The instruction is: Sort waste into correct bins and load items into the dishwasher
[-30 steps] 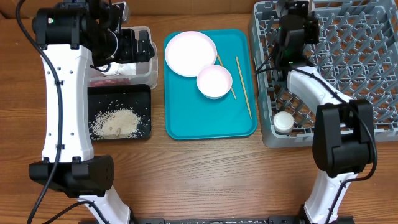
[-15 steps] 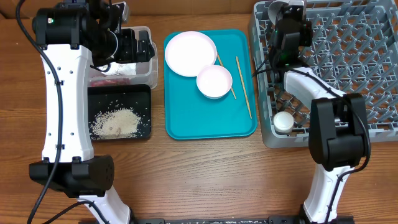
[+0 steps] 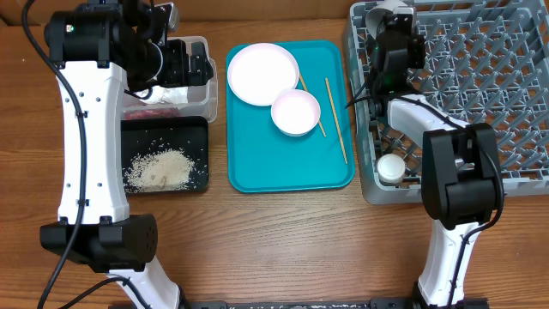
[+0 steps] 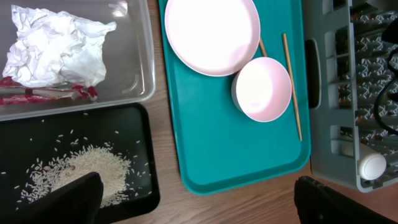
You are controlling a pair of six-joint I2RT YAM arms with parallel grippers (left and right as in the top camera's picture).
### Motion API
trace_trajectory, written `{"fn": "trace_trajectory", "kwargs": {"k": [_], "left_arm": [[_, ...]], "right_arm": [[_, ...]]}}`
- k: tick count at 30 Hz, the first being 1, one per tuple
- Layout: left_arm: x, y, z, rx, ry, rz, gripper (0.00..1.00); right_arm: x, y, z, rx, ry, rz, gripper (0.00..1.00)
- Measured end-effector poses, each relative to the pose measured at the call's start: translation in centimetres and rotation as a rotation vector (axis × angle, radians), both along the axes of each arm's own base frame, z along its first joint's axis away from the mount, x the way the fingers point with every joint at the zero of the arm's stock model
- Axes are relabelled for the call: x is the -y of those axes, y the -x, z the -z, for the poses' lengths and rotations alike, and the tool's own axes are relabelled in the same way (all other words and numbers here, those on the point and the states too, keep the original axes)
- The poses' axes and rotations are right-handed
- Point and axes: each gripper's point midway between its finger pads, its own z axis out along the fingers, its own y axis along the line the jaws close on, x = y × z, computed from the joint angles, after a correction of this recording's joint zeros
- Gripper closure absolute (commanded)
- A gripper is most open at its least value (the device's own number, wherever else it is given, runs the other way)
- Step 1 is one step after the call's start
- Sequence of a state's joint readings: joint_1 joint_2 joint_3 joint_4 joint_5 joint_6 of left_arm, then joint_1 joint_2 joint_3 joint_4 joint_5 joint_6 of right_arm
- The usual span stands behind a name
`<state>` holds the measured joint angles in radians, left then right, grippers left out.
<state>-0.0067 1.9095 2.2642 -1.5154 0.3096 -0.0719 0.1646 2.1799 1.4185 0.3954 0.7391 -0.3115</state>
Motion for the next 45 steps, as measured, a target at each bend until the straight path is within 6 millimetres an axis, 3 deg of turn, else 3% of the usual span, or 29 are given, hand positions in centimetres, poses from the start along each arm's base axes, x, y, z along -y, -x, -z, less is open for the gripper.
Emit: {"fn": "trace_trajectory", "kwargs": {"k": [3,7,10,13,21,26,31,35,45], "left_arm": [[0.0,0.0,0.0,0.000,0.000,0.000,0.00],[0.0,0.0,0.0,0.000,0.000,0.000,0.00],[0.0,0.0,0.0,0.000,0.000,0.000,0.00],[0.0,0.0,0.0,0.000,0.000,0.000,0.00],[0.0,0.0,0.0,0.000,0.000,0.000,0.00],[0.0,0.0,0.0,0.000,0.000,0.000,0.00],[0.0,0.0,0.0,0.000,0.000,0.000,0.00],[0.0,0.0,0.0,0.000,0.000,0.000,0.00],[0.0,0.0,0.0,0.000,0.000,0.000,0.00]], "right_arm": [[-0.8,0.6,0.9,-0.050,0.022,0.009,0.81],[-3.6,0.9,1.1,-0.062,0.033,-0.022,0.30],[-5.5,1.1,0.9,-0.050,0.030,-0.043,0.11],[-6.7,1.4,1.1,-0.048,0.021,-0.052,0.00],[-6.6,1.3,0.2,0.001,-0.010,-0.031,0.00],[-6.7,1.7,-2.7,0.032,-0.046,-0.050,0.00],[-7.5,3.3,-5.5,0.004,-0.155,-0.105,0.00],[-9.2,6.3,-4.1,-0.160,-0.331,-0.180,0.00],[-17.1,14.8,0.0,-0.574,-0.849,-0.375,0.06]]}}
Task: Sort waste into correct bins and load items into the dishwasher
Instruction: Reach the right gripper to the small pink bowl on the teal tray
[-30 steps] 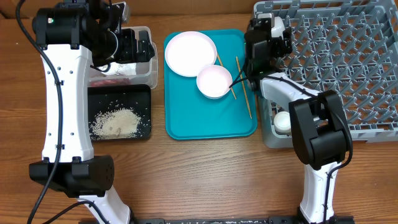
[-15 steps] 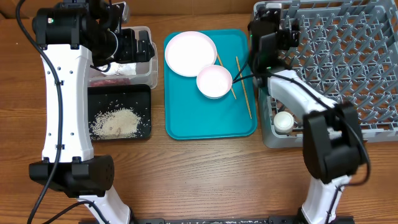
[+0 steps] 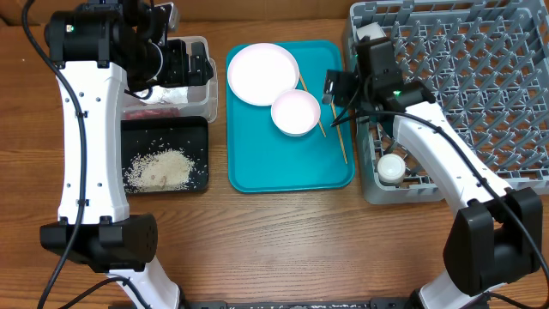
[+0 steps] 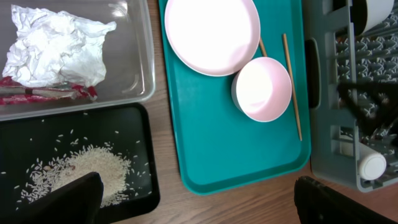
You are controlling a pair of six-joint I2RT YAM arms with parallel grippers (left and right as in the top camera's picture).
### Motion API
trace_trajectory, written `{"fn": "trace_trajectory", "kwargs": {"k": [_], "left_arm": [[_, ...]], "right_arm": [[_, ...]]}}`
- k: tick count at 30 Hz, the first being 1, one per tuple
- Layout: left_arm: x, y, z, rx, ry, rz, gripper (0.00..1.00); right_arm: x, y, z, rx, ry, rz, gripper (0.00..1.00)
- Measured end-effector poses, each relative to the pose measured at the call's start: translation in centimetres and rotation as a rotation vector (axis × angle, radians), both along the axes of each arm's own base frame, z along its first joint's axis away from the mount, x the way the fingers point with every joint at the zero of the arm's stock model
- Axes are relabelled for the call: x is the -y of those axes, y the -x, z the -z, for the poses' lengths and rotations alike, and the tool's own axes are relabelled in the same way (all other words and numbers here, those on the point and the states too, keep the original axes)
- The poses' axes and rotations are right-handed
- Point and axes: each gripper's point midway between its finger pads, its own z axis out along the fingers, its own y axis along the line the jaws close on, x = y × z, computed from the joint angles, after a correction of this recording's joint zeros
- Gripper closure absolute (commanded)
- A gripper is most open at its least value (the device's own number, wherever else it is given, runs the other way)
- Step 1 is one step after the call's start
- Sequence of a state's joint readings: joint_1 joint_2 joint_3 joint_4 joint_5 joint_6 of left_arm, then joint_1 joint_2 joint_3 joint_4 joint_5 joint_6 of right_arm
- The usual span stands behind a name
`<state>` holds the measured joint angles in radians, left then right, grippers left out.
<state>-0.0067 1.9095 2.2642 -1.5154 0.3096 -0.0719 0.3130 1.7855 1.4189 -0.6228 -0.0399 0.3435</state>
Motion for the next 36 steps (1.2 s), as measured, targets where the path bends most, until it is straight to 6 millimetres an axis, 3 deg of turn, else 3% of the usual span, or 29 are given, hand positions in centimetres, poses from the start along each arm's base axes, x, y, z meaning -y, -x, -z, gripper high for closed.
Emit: {"fn": "trace_trajectory", "kwargs": {"k": [3,5,8,10,16,26,31,36], "left_arm": [[0.0,0.0,0.0,0.000,0.000,0.000,0.00],[0.0,0.0,0.0,0.000,0.000,0.000,0.00],[0.0,0.0,0.0,0.000,0.000,0.000,0.00],[0.0,0.0,0.0,0.000,0.000,0.000,0.00],[0.0,0.0,0.0,0.000,0.000,0.000,0.00],[0.0,0.0,0.0,0.000,0.000,0.000,0.00],[0.0,0.0,0.0,0.000,0.000,0.000,0.00],[0.0,0.0,0.0,0.000,0.000,0.000,0.00]], "right_arm": [[-1.6,1.7,0.9,-0.075,-0.037,-0.037,0.09],[-2.5,2.4,1.3,-0.100,-0.043,-0.066,0.18],[-3.5,2.9,1.7,-0.111,-0.038,-0.091,0.30],[-3.7,3.0,1.9,-0.112,-0.036,-0.091,0.33],[-3.3,2.2,2.9,-0.115,-0.023,-0.028,0.41],[-2.7,1.1,9.6,-0.203,0.035,0.049,0.56],[-2.6,0.7,10.2,-0.199,0.039,0.069,0.73],[-2.8,0.2,10.1,-0.179,0.028,0.077,0.74]]}}
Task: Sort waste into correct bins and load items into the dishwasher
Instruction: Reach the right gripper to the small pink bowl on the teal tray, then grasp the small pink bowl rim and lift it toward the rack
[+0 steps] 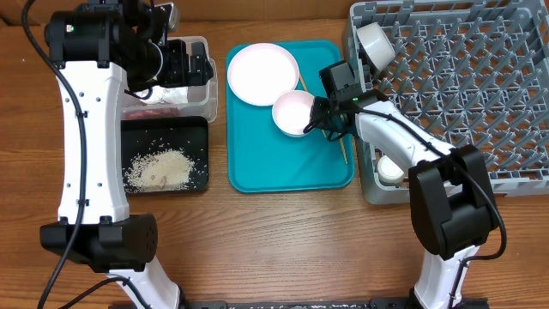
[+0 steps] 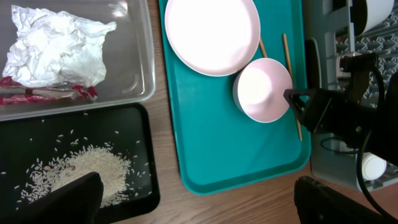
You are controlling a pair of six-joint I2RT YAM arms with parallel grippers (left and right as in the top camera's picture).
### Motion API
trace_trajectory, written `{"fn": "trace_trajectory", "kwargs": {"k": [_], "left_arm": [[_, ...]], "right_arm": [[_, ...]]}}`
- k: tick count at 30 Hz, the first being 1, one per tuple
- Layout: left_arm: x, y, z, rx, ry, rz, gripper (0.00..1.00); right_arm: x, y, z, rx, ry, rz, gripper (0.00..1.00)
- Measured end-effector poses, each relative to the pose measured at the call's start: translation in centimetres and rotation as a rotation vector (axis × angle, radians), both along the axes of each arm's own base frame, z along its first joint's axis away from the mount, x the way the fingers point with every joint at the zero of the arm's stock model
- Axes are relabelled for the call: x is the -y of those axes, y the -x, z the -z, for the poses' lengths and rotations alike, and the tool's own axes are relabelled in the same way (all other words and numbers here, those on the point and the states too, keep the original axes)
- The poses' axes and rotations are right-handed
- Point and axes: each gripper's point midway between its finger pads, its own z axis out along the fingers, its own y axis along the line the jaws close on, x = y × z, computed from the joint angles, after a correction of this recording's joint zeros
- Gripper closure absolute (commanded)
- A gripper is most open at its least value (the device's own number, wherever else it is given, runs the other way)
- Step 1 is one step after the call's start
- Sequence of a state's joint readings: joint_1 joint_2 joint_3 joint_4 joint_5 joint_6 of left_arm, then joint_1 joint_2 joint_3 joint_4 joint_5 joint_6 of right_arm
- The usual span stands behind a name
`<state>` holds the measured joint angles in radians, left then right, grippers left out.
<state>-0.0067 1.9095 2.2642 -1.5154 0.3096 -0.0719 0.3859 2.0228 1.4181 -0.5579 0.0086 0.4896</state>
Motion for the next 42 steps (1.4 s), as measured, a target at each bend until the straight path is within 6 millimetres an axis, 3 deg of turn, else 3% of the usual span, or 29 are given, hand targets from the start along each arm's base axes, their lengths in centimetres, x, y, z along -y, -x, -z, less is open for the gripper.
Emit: {"fn": "trace_trajectory", "kwargs": {"k": [5,11,18,21,23,25,29,33,36,38,42], "left_arm": [[0.0,0.0,0.0,0.000,0.000,0.000,0.00],[0.0,0.0,0.0,0.000,0.000,0.000,0.00],[0.0,0.0,0.0,0.000,0.000,0.000,0.00],[0.0,0.0,0.0,0.000,0.000,0.000,0.00],[0.0,0.0,0.0,0.000,0.000,0.000,0.00],[0.0,0.0,0.0,0.000,0.000,0.000,0.00],[0.0,0.0,0.0,0.000,0.000,0.000,0.00],[0.0,0.0,0.0,0.000,0.000,0.000,0.00],[0.0,0.0,0.0,0.000,0.000,0.000,0.00],[0.0,0.0,0.0,0.000,0.000,0.000,0.00],[0.0,0.0,0.0,0.000,0.000,0.000,0.00]], "right_arm": [[-0.1,-0.2,0.8,-0.006,0.000,0.004,0.75],[0.0,0.1,1.8,-0.029,0.009,0.004,0.96],[0.6,0.5,1.8,-0.055,0.018,0.014,0.96],[1.4,1.1,0.8,-0.079,0.039,0.008,0.96],[2.0,1.1,-1.1,-0.071,0.053,0.010,0.96],[2.9,0.6,-4.7,-0.022,0.077,0.021,0.96],[6.3,0.0,-15.7,0.187,0.143,0.084,0.96],[11.4,2.8,-23.9,0.333,0.272,0.184,0.96],[15.1,4.7,-26.7,0.383,0.398,0.291,0.96],[16.8,4.3,-27.5,0.422,0.476,0.362,0.96],[19.2,2.9,-26.2,0.440,0.664,0.477,0.96]]}}
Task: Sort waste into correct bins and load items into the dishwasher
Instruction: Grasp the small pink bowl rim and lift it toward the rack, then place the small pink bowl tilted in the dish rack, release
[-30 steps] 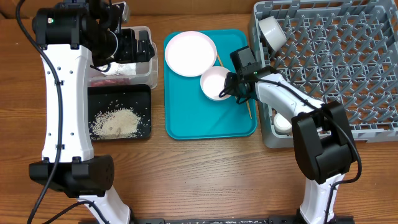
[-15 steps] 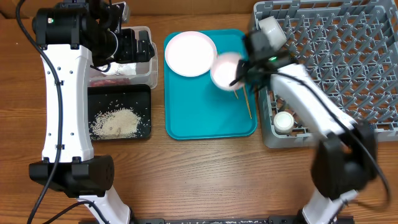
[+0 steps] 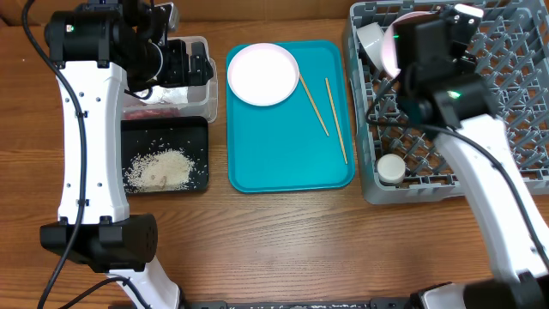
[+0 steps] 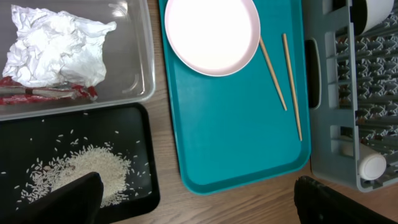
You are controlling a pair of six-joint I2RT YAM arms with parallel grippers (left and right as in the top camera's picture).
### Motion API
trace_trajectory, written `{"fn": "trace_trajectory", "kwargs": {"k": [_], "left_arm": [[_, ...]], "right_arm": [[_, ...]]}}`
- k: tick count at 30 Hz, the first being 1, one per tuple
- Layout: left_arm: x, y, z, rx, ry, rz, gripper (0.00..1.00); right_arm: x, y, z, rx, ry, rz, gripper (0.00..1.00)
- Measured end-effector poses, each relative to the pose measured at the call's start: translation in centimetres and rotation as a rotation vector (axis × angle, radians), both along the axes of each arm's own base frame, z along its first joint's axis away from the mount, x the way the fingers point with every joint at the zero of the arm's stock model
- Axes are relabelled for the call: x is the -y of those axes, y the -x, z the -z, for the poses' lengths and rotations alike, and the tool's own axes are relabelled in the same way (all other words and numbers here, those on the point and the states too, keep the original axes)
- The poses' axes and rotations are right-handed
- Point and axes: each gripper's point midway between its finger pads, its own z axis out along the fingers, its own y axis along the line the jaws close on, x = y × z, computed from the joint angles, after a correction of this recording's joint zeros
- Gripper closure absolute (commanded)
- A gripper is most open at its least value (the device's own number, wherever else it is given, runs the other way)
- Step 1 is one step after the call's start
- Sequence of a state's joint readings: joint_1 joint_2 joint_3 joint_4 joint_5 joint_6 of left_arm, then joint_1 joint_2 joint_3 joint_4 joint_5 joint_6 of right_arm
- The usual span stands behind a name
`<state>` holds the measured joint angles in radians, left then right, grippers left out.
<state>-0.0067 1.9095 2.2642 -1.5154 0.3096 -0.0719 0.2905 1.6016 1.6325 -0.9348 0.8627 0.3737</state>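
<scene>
A pink bowl [image 3: 391, 48] hangs tilted over the grey dish rack's [image 3: 506, 129] near-left corner, with my right gripper [image 3: 403, 43] shut on it. On the teal tray [image 3: 292, 159] lie a pink plate [image 3: 263, 74] and two chopsticks [image 3: 313, 105]. The left wrist view shows the same plate [image 4: 211, 34], chopsticks [image 4: 292, 87] and tray [image 4: 236, 143]. My left gripper [image 4: 196, 205] hangs open and high, its fingers [image 4: 68, 199] wide apart and holding nothing; overhead it shows as the left gripper [image 3: 184, 64] above the clear bin.
The clear bin [image 4: 140, 81] holds crumpled white paper [image 4: 56, 43] and a red wrapper. A black tray [image 4: 140, 186] holds loose rice [image 4: 81, 171]. One white cup [image 3: 391, 167] sits in the rack's front-left cell; another white cup [image 3: 371, 36] sits at its back left.
My right gripper was down at the pink bowl on the teal tray. Now it holds the bowl over the dish rack, and the chopstick the bowl partly covered lies bare. The left arm has not moved.
My right arm was first over the rack's left edge, with plate, bowl and chopsticks on the tray. Then it was reaching over the tray's right side, then down at the bowl. Now the bowl is off the tray, over the rack. The left gripper stayed open above the bins.
</scene>
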Motion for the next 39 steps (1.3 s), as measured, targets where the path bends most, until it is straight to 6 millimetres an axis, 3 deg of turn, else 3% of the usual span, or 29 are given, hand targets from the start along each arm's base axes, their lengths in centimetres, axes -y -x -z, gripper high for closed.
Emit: {"fn": "trace_trajectory", "kwargs": {"k": [7,15,25,34,39], "left_arm": [[0.0,0.0,0.0,0.000,0.000,0.000,0.00],[0.0,0.0,0.0,0.000,0.000,0.000,0.00],[0.0,0.0,0.0,0.000,0.000,0.000,0.00],[0.0,0.0,0.0,0.000,0.000,0.000,0.00],[0.0,0.0,0.0,0.000,0.000,0.000,0.00]], "right_arm": [[2.7,-1.0,4.0,-0.137,0.310,0.164,0.96],[2.7,-2.2,6.6,-0.243,0.417,0.153,0.96],[2.4,-3.7,11.3,-0.385,0.507,0.114,0.96],[2.0,-5.4,11.7,-0.417,0.541,0.045,0.96],[2.1,-5.2,12.4,-0.475,0.575,0.014,0.96]]}}
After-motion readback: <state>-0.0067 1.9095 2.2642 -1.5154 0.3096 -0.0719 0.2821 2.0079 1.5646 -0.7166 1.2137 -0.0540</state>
